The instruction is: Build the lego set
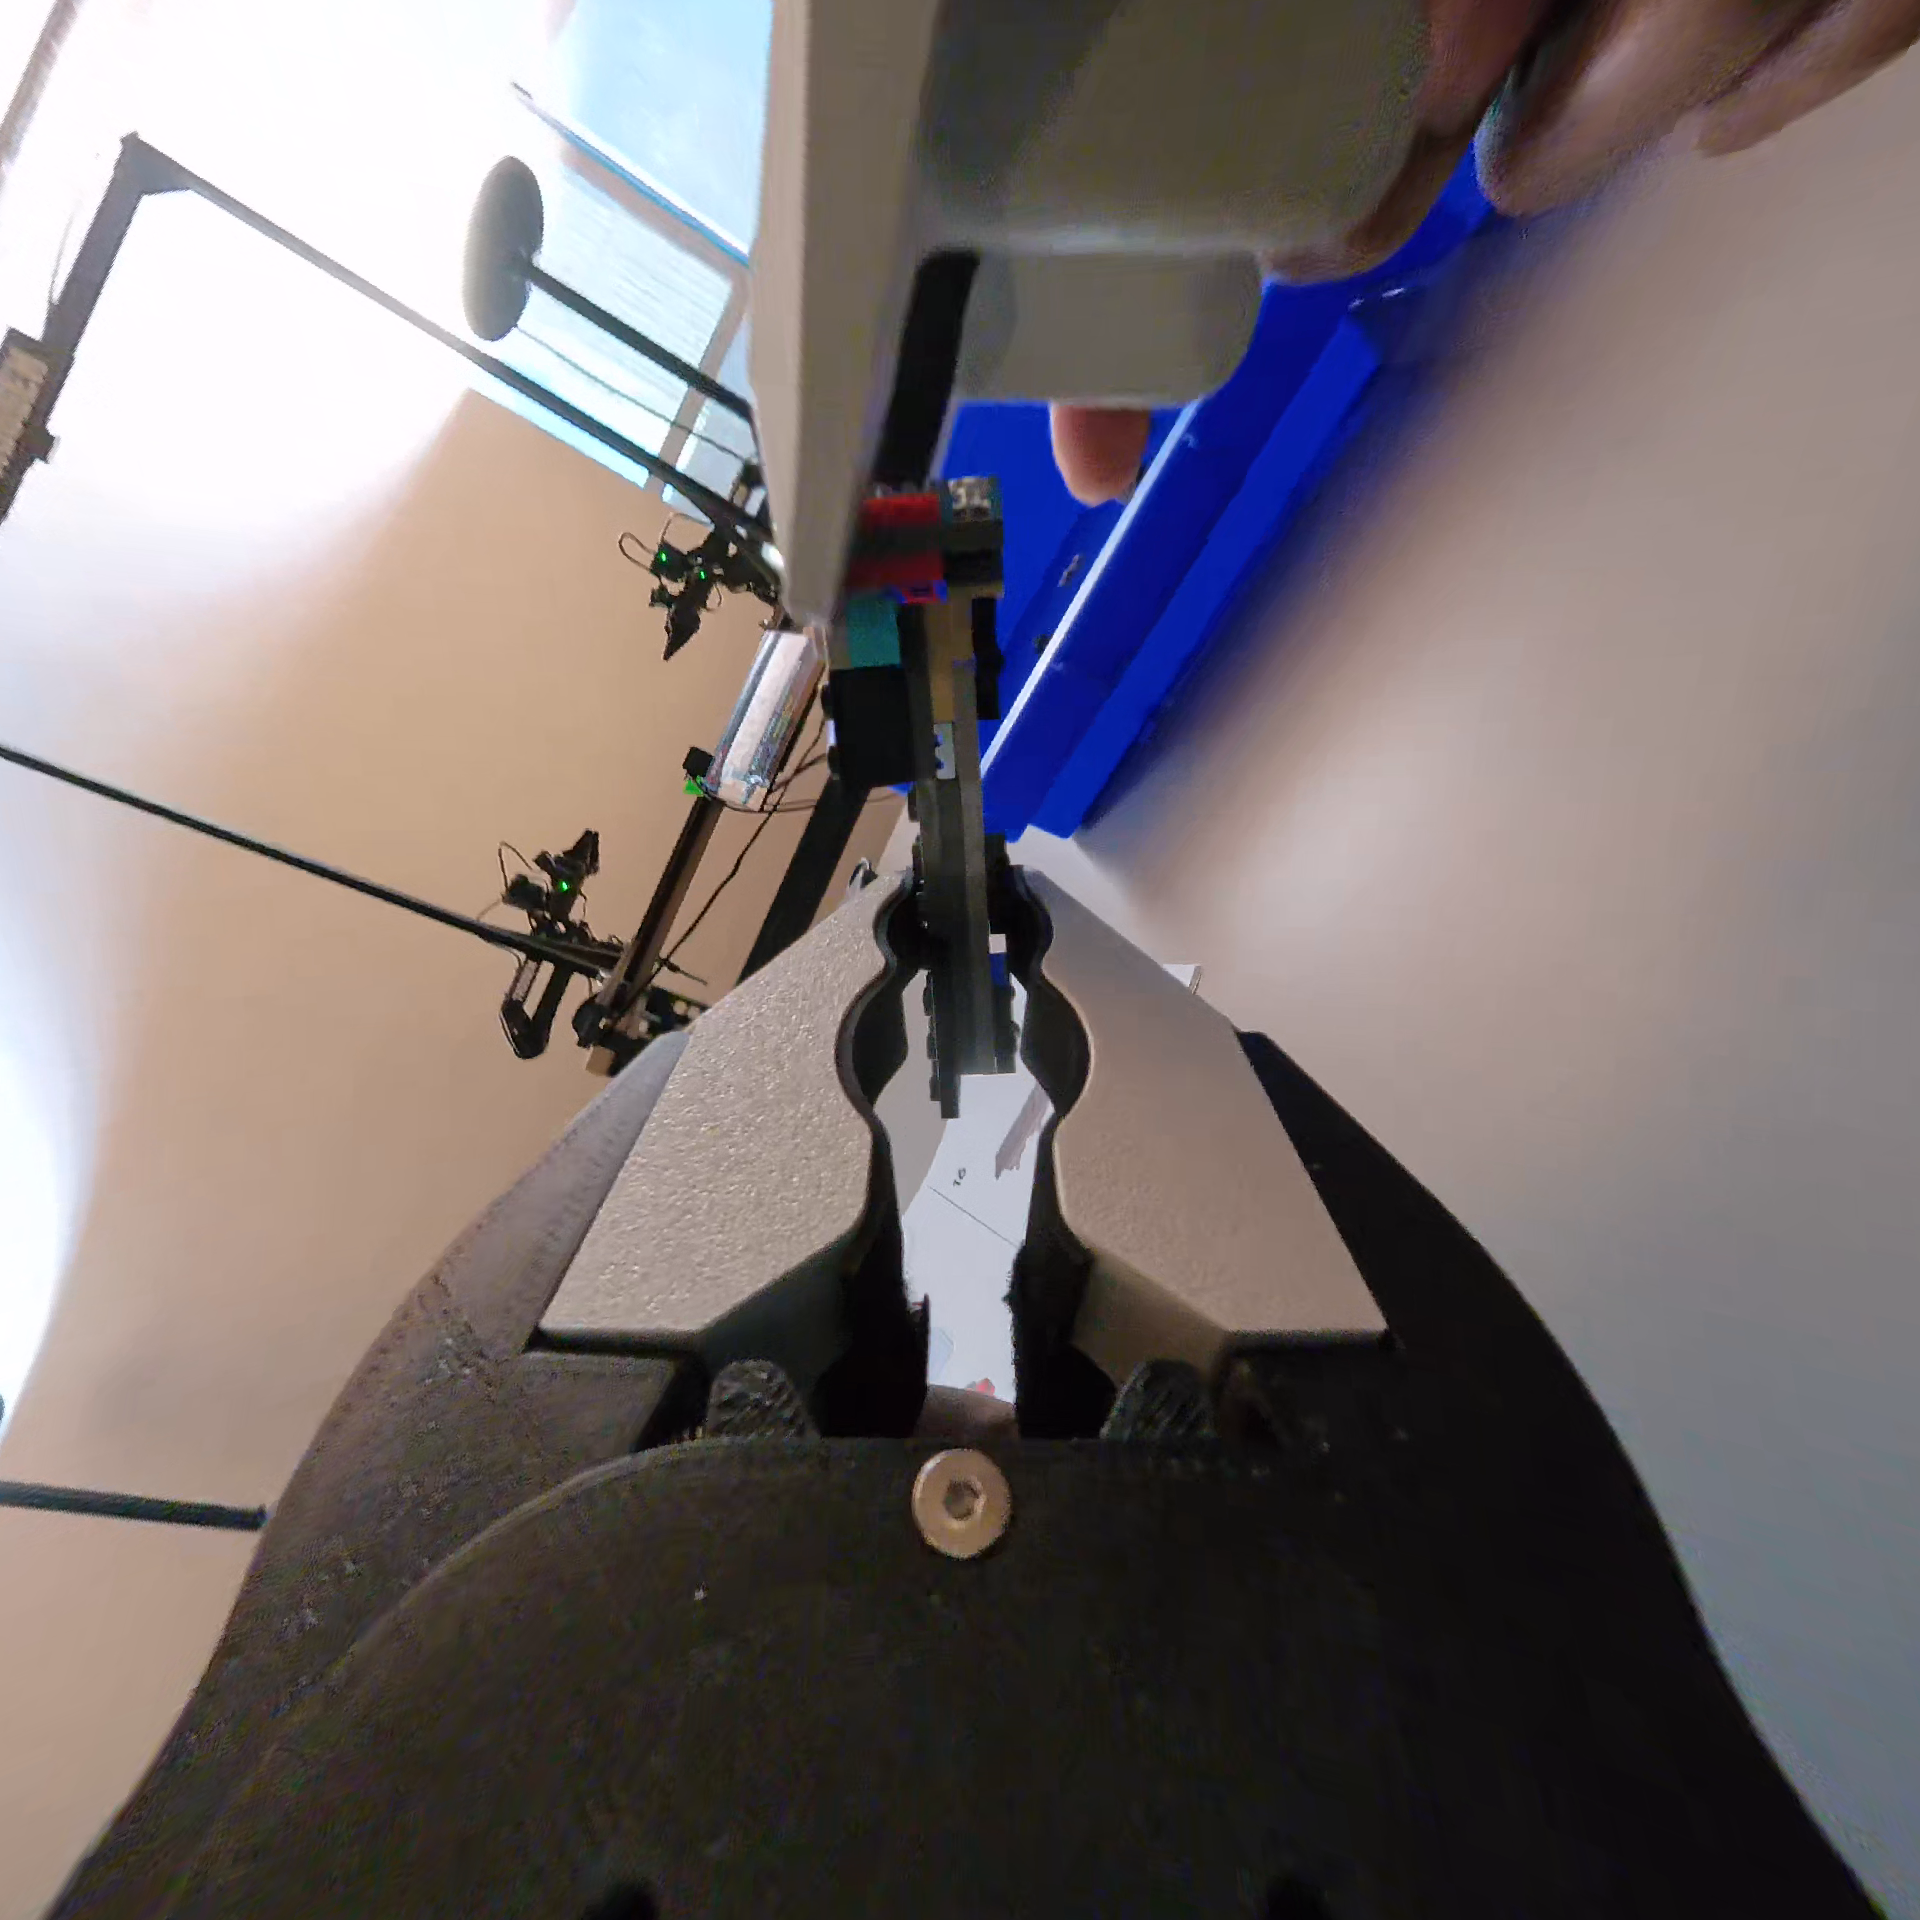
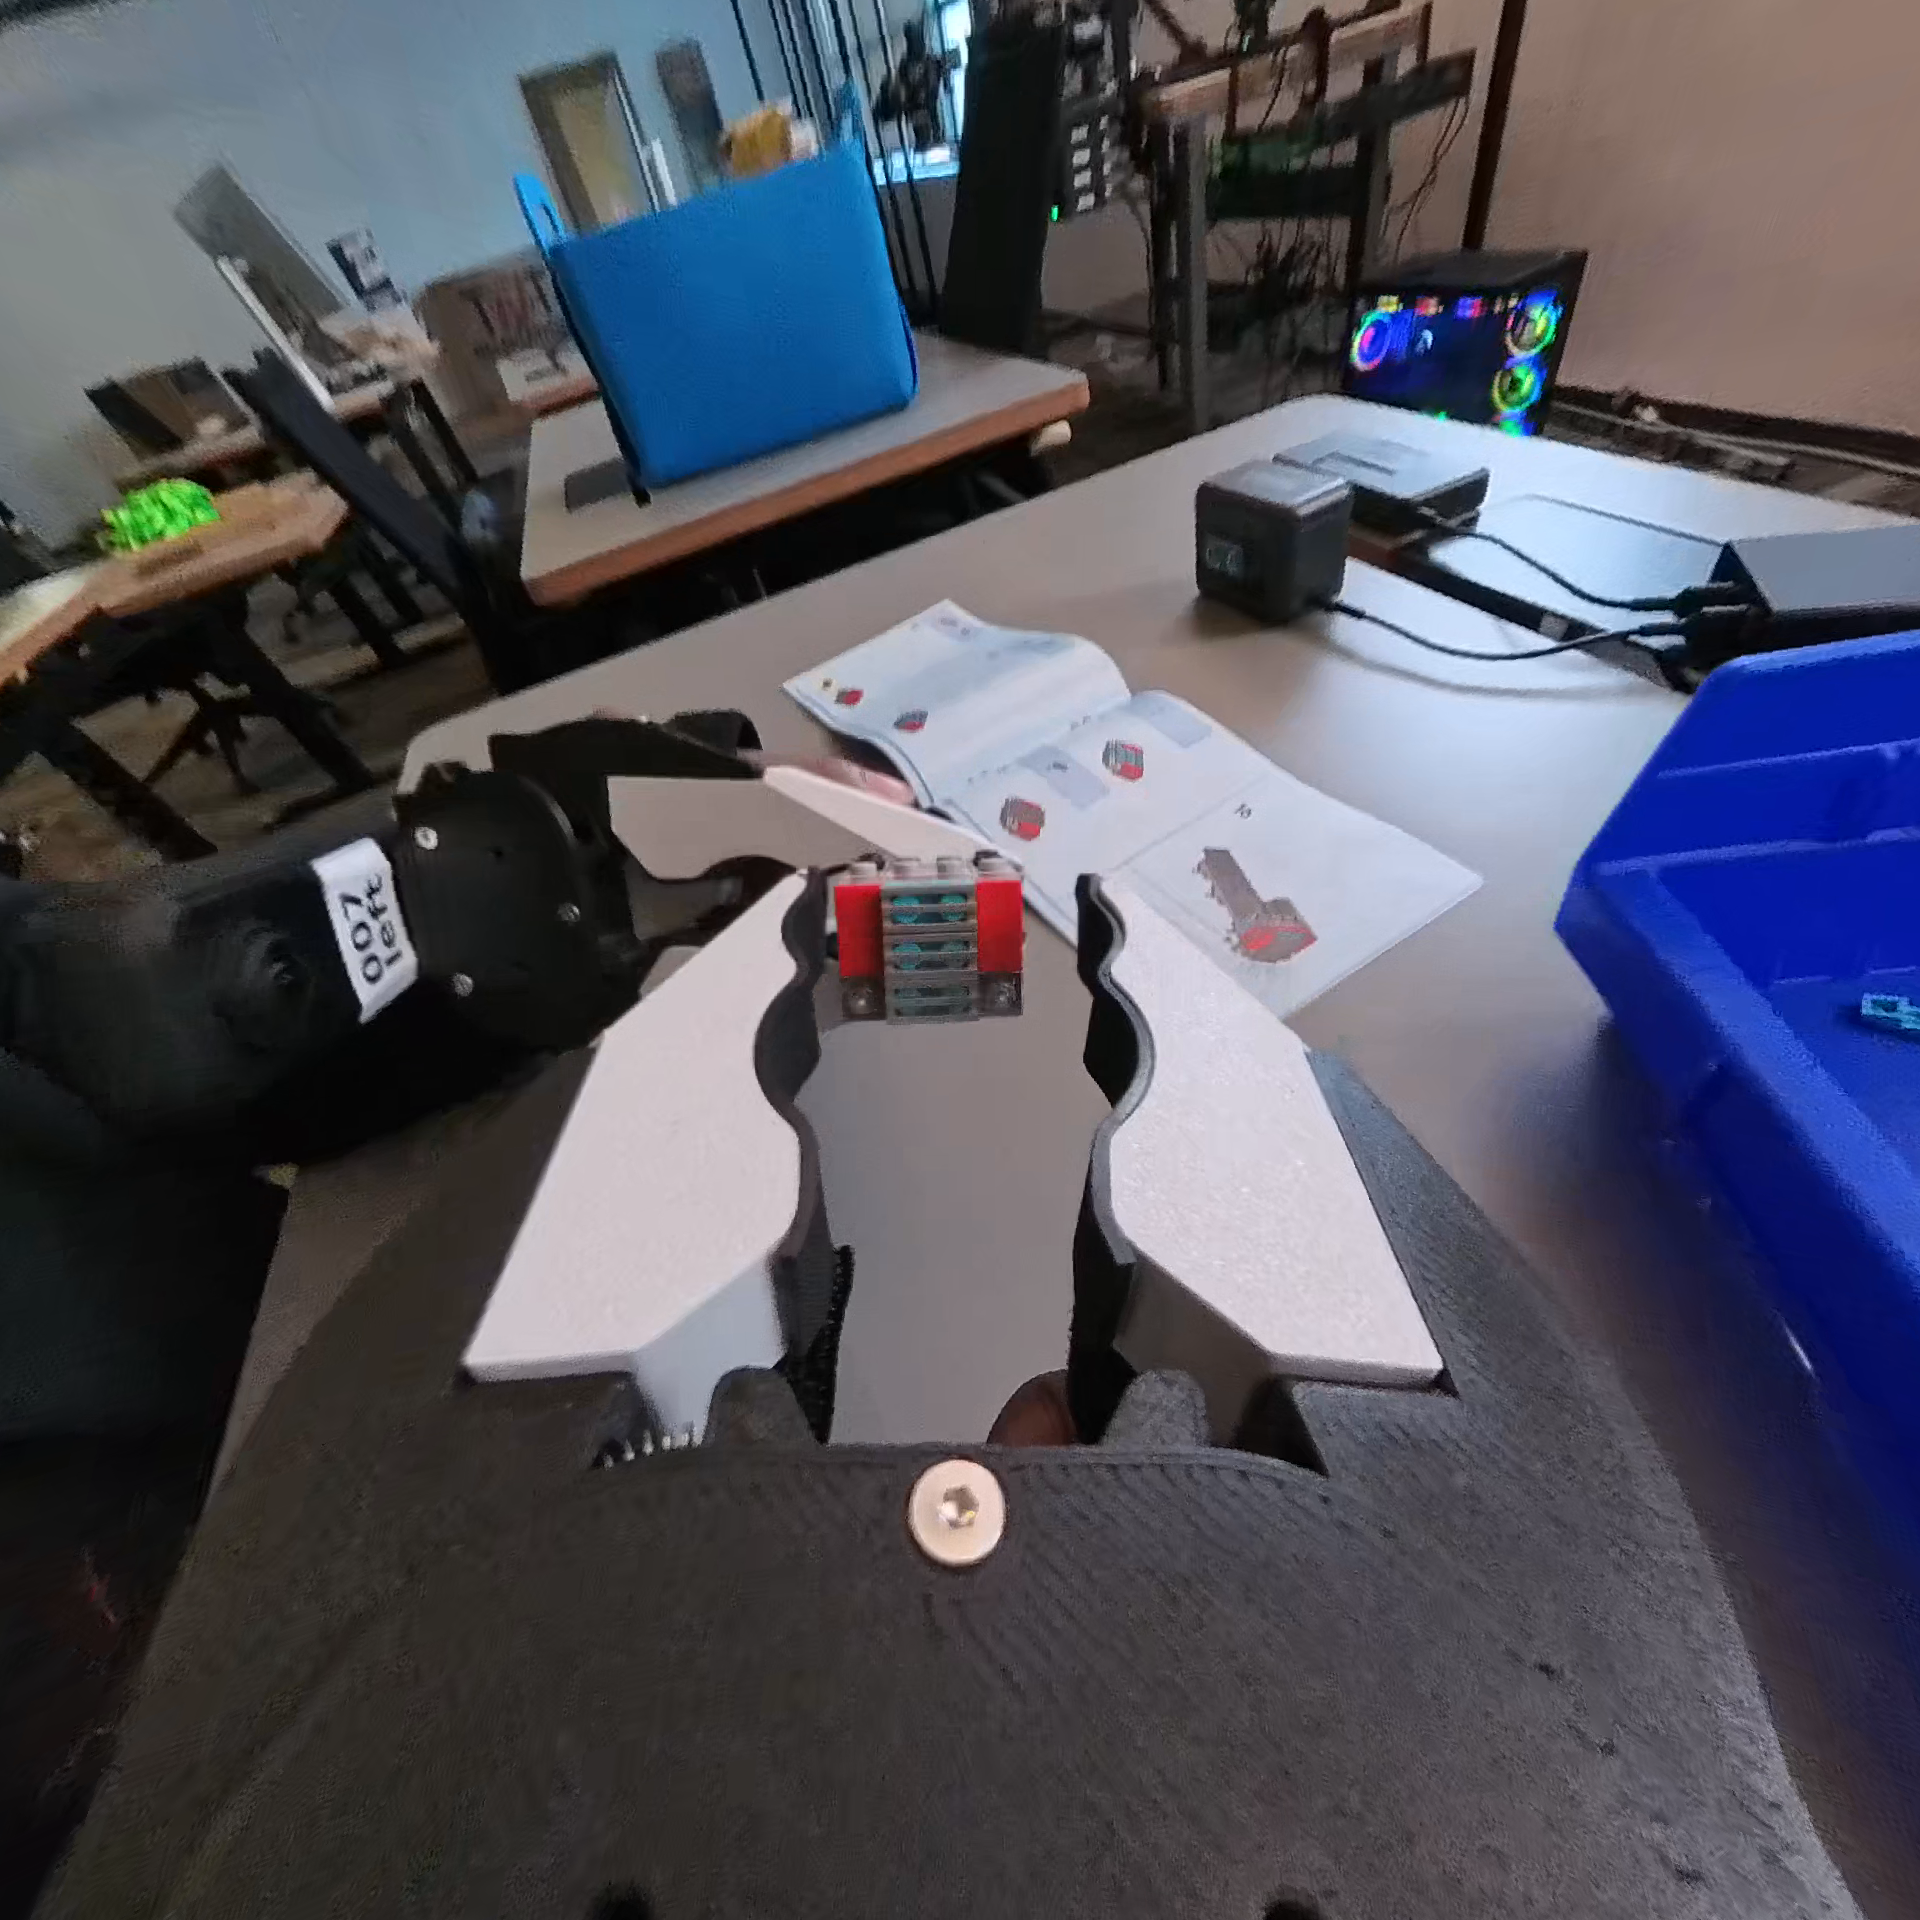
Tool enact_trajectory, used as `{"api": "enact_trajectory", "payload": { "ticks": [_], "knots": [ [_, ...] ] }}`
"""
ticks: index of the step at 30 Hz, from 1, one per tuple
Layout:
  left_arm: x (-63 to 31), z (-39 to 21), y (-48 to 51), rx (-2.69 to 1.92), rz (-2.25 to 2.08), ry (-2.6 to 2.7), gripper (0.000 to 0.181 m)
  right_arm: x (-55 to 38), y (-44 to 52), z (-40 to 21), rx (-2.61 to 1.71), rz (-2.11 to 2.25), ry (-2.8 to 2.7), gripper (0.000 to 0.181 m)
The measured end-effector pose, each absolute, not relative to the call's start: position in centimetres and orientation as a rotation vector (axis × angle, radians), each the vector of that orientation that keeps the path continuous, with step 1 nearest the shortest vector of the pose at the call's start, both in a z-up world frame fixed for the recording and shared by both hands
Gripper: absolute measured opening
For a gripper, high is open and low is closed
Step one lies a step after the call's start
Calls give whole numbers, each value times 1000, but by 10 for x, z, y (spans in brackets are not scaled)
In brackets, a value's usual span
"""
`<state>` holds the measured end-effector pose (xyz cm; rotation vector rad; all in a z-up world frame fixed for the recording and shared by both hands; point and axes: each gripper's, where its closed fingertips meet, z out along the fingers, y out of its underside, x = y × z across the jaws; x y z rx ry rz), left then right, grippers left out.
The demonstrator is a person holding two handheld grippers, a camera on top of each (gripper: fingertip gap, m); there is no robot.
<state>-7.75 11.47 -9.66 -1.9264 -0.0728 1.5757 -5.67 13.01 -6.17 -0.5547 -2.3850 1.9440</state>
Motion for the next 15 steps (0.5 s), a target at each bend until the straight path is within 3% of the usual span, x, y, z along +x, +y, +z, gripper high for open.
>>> {"api": "enact_trajectory", "payload": {
  "ticks": [5, 11, 15],
  "knots": [
    [-75, -97, 118, -1918, 1604, -43, 16, -55, 132, -67, -511, 1860, -2337, 37],
    [-78, -111, 99, -1993, 1535, -182, 47, -59, 149, -80, -489, 1746, -2240, 37],
    [-71, -118, 85, -2009, 1422, -310, 52, -59, 167, -106, -549, 1619, -2245, 37]
  ]
}}
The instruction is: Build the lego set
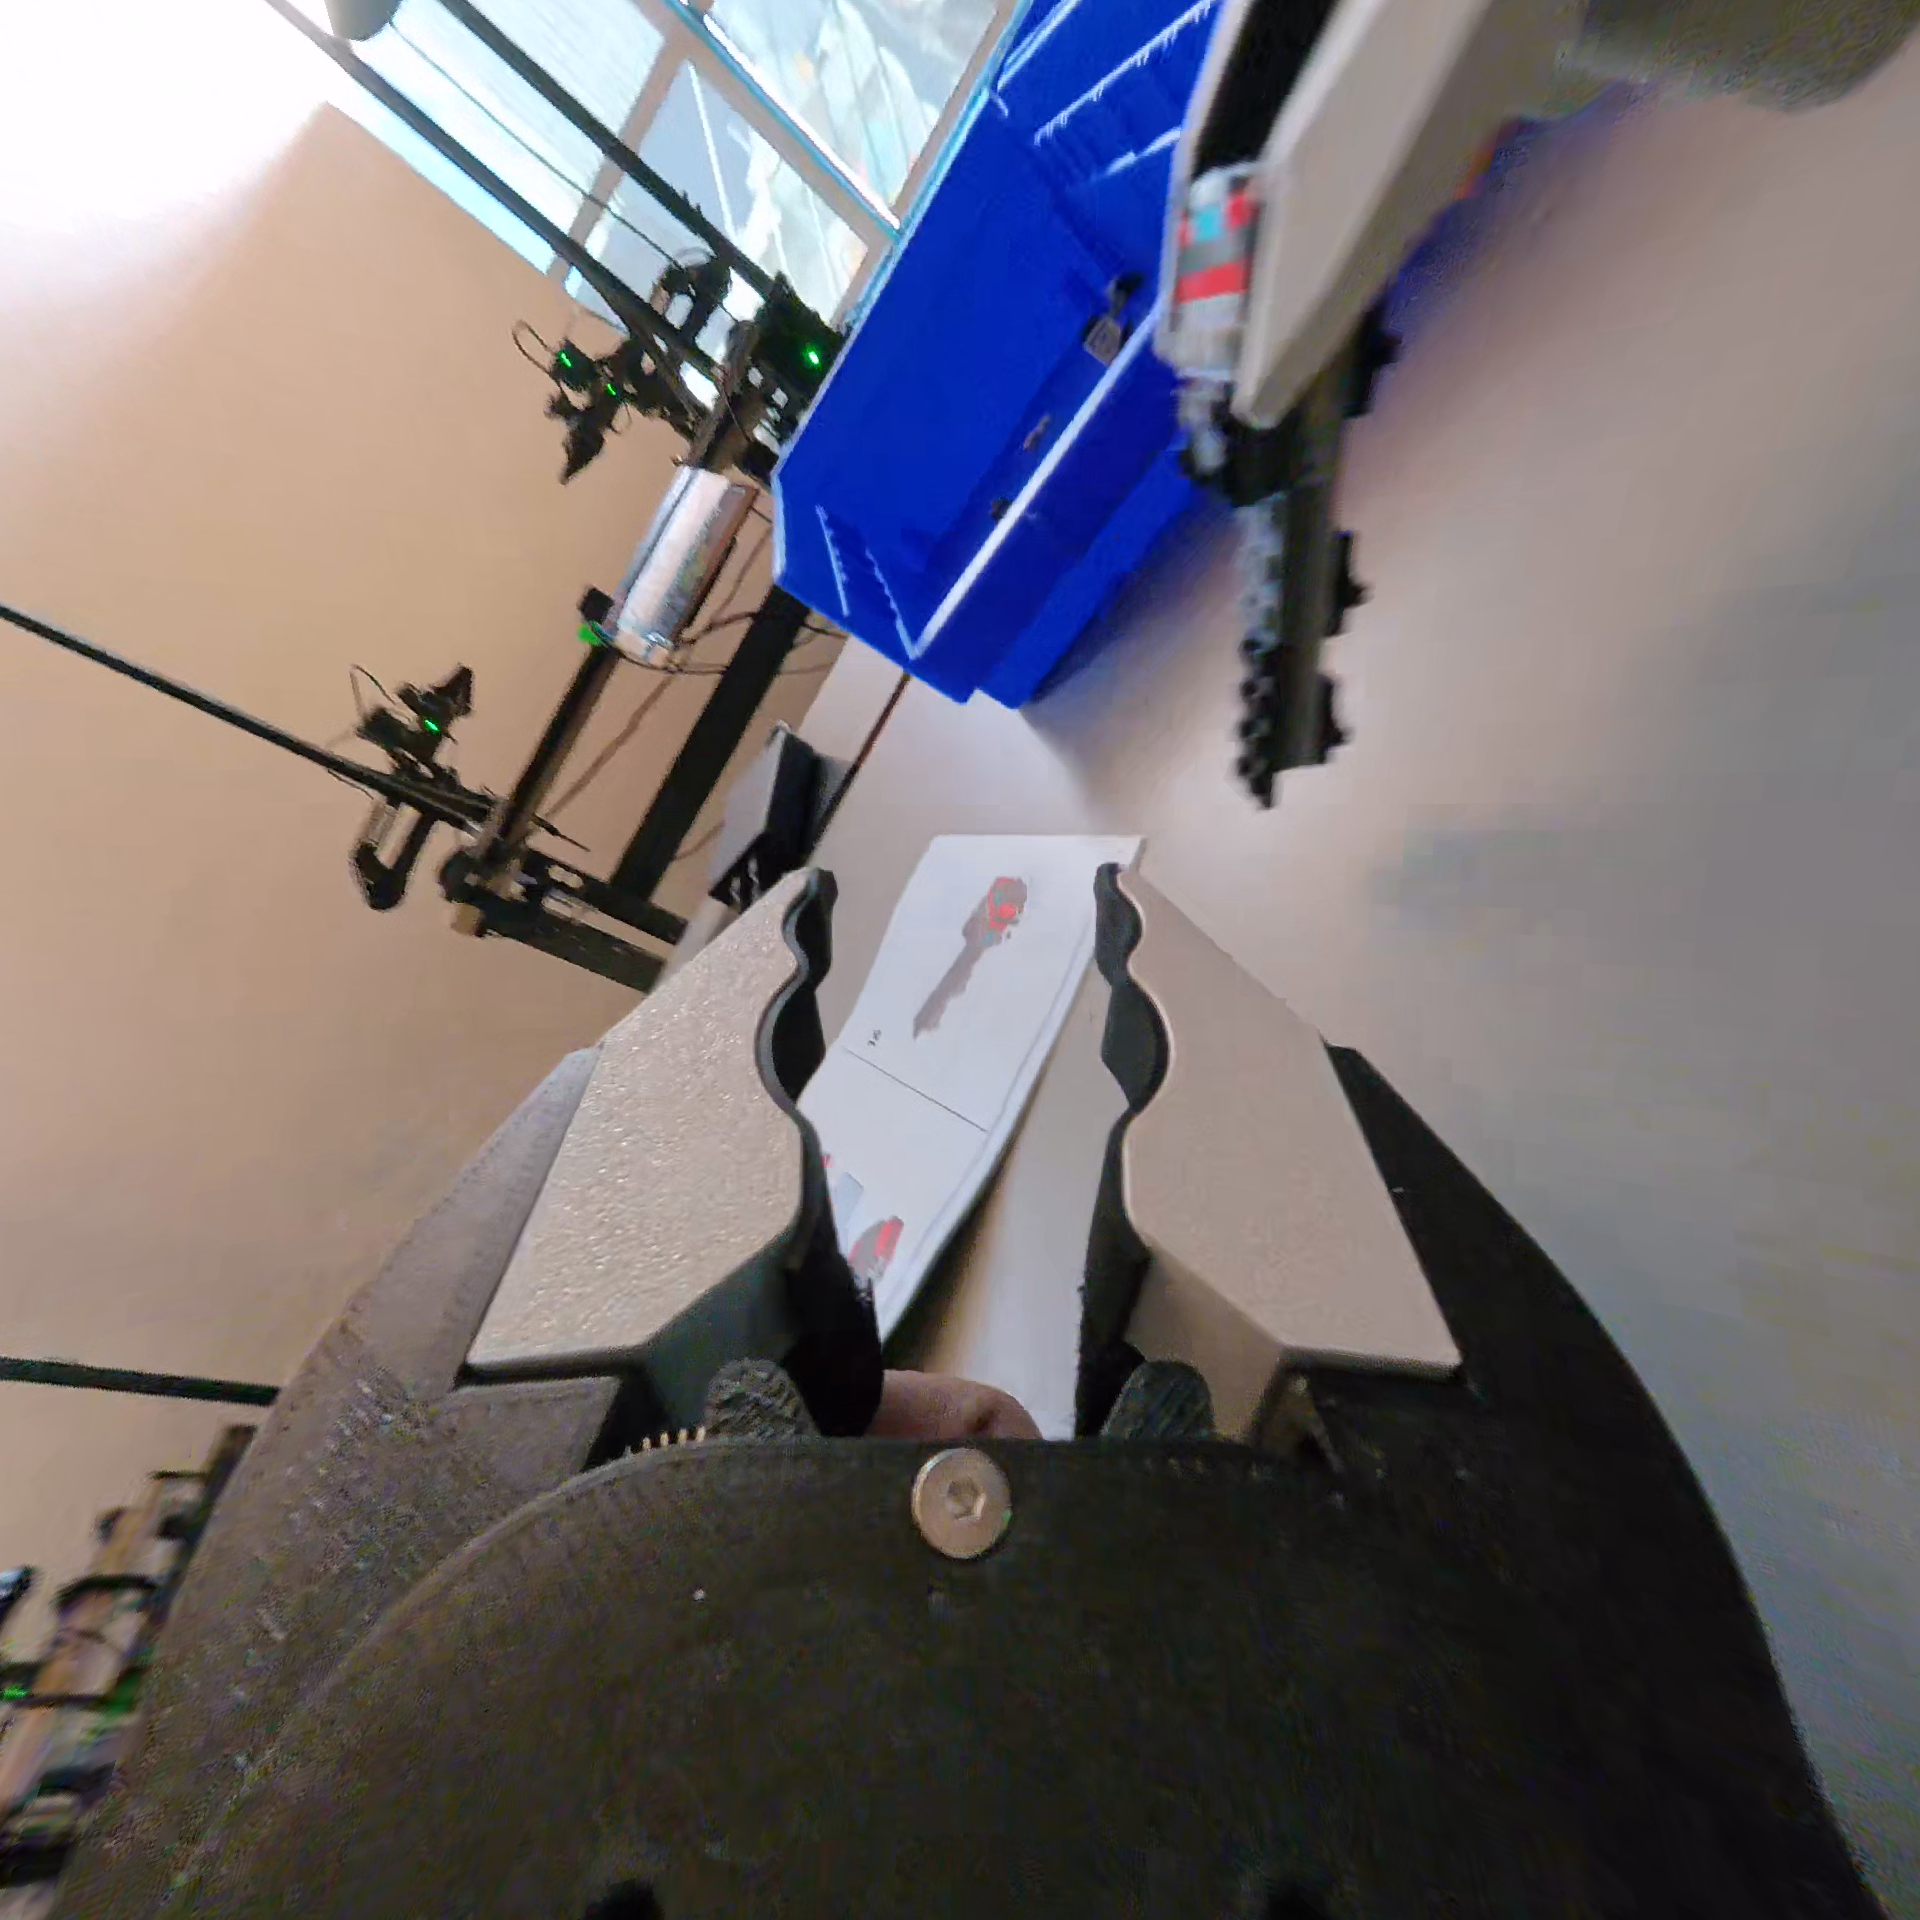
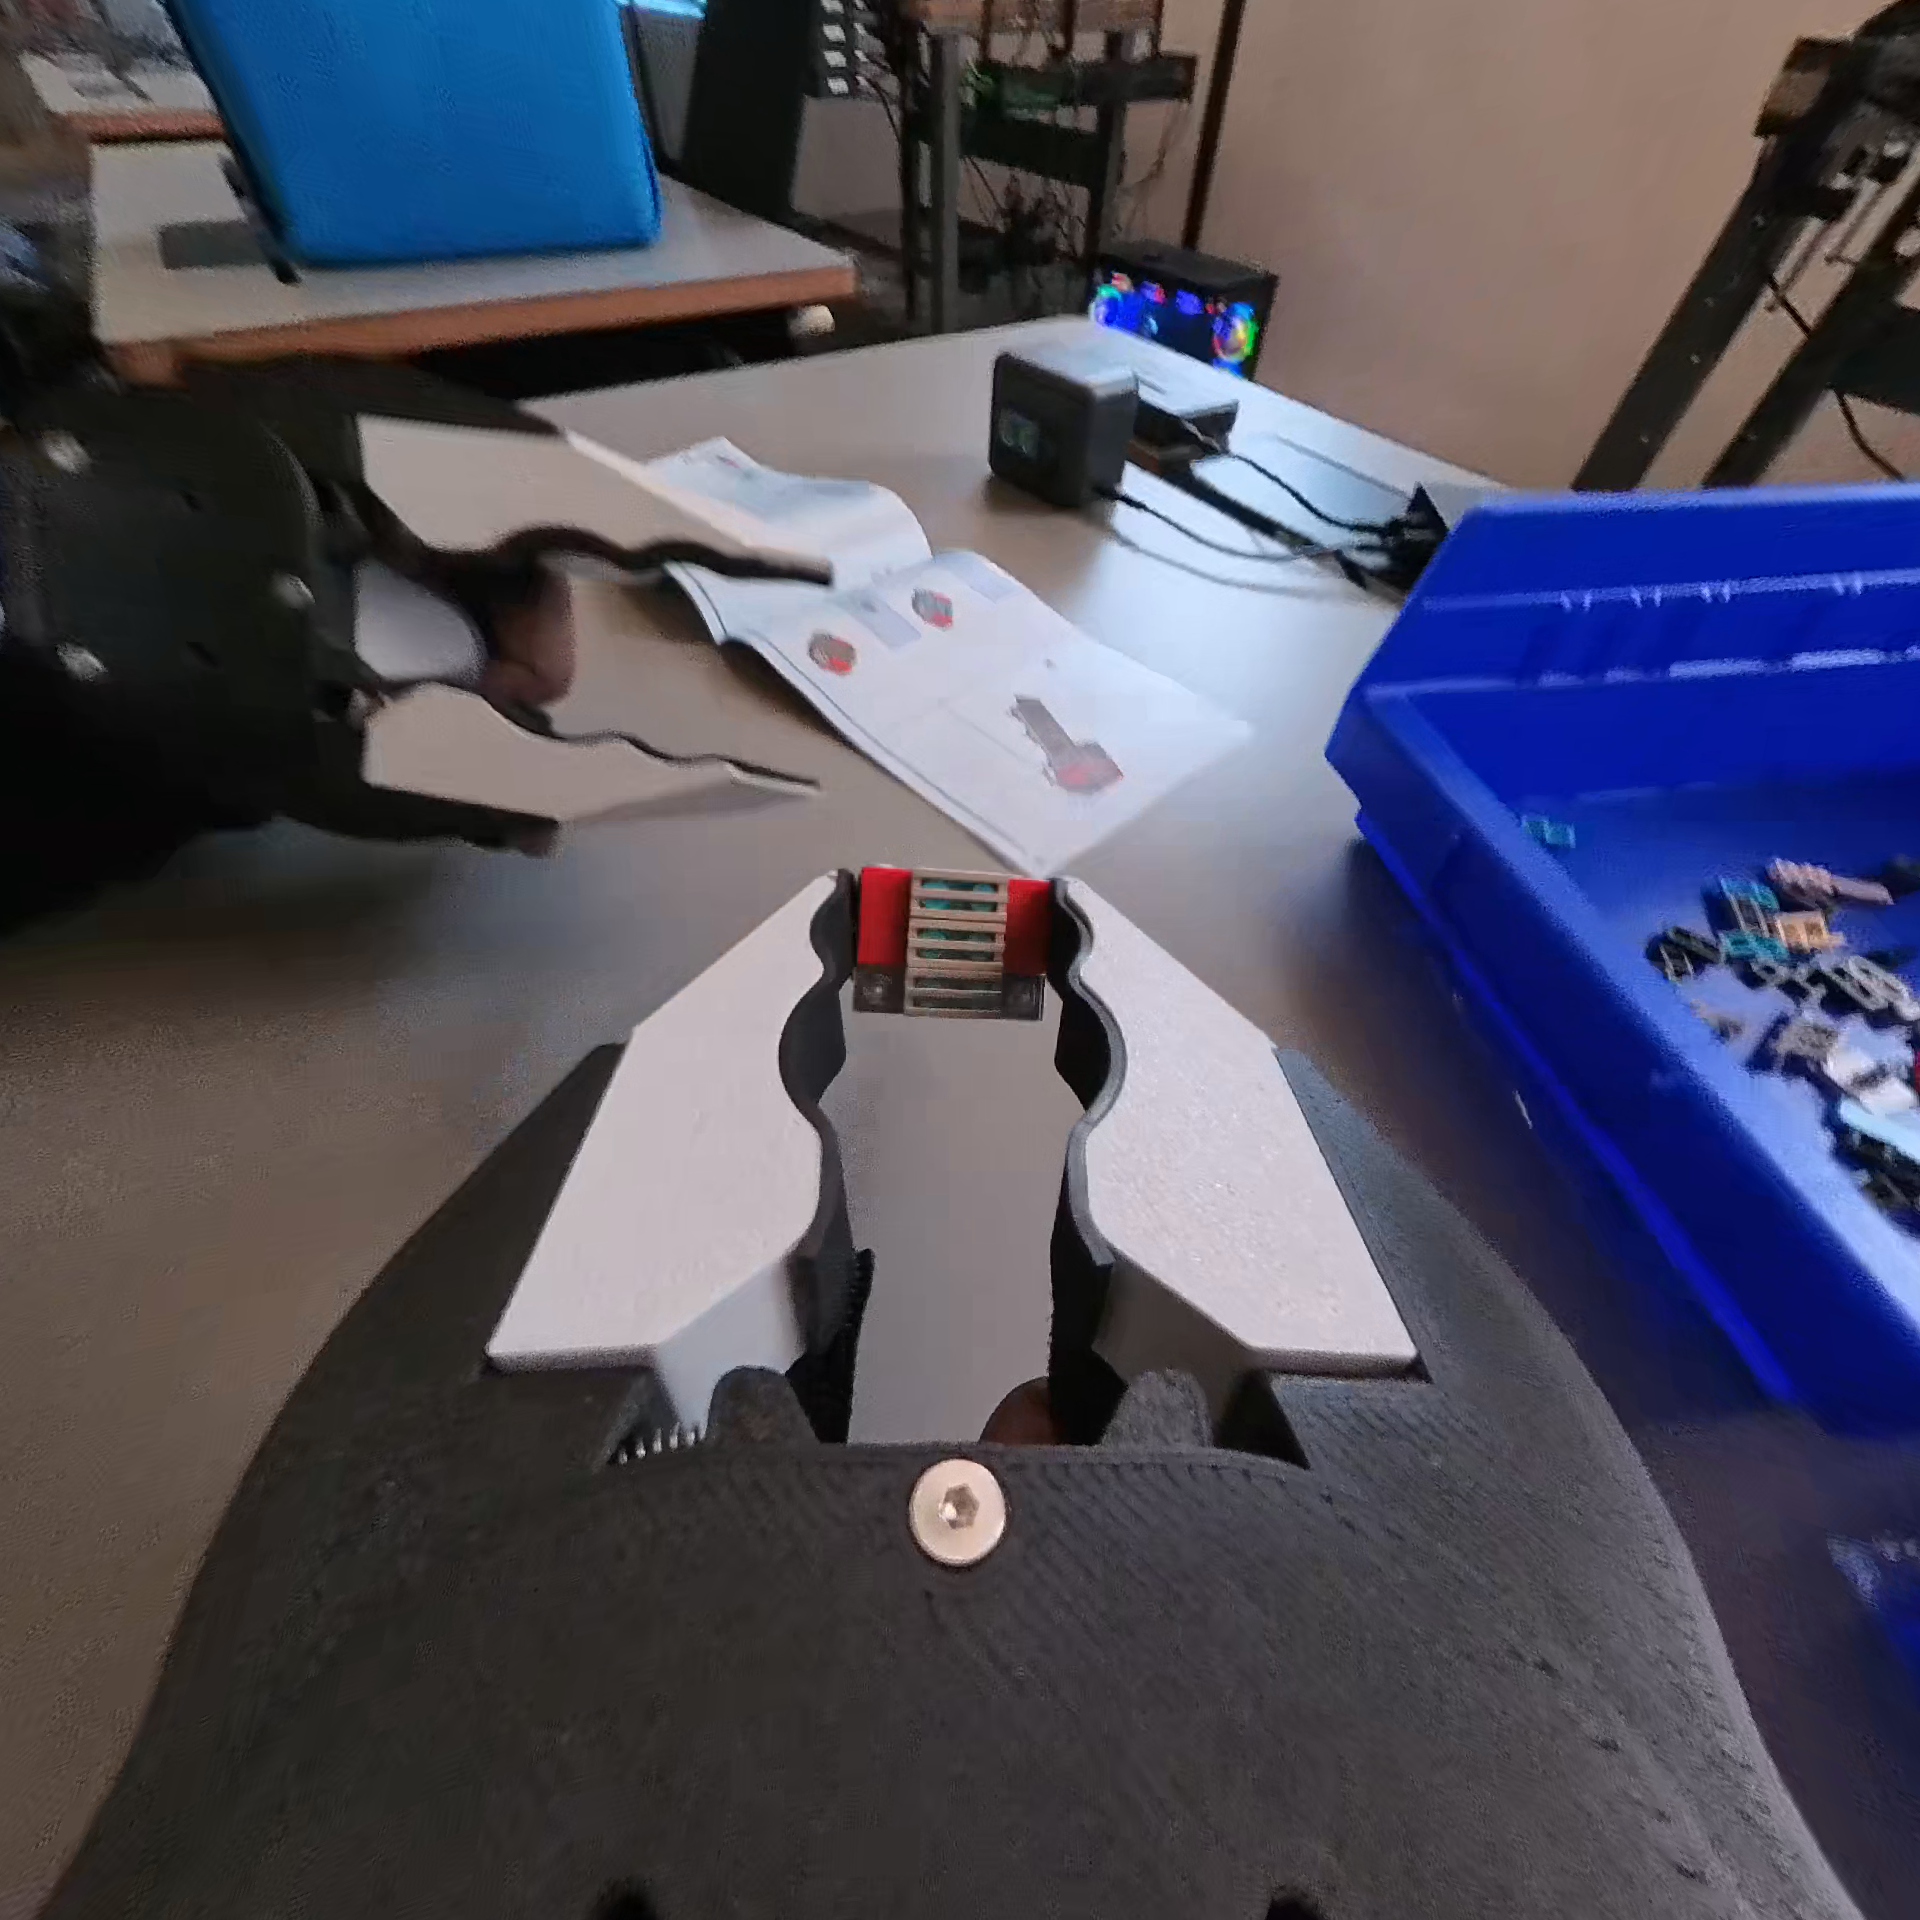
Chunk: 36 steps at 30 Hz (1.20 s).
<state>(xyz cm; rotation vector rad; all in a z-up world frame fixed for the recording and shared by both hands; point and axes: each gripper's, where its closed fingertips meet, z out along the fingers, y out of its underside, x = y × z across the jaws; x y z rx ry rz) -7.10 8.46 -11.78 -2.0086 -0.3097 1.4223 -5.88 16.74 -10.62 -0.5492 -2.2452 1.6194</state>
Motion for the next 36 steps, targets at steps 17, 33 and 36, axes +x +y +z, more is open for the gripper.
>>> {"api": "enact_trajectory", "payload": {
  "ticks": [17, 33, 36],
  "knots": [
    [-53, -130, 77, -1906, 801, -680, 61, -49, 242, -157, -1026, 1256, -2285, 44],
    [-61, -137, 66, -1877, 656, -835, 72, -5, 220, -93, -830, 1891, -2033, 45],
    [-62, -138, 65, -1884, 667, -845, 79, 0, 215, -91, -785, 1910, -2056, 45]
  ]
}}
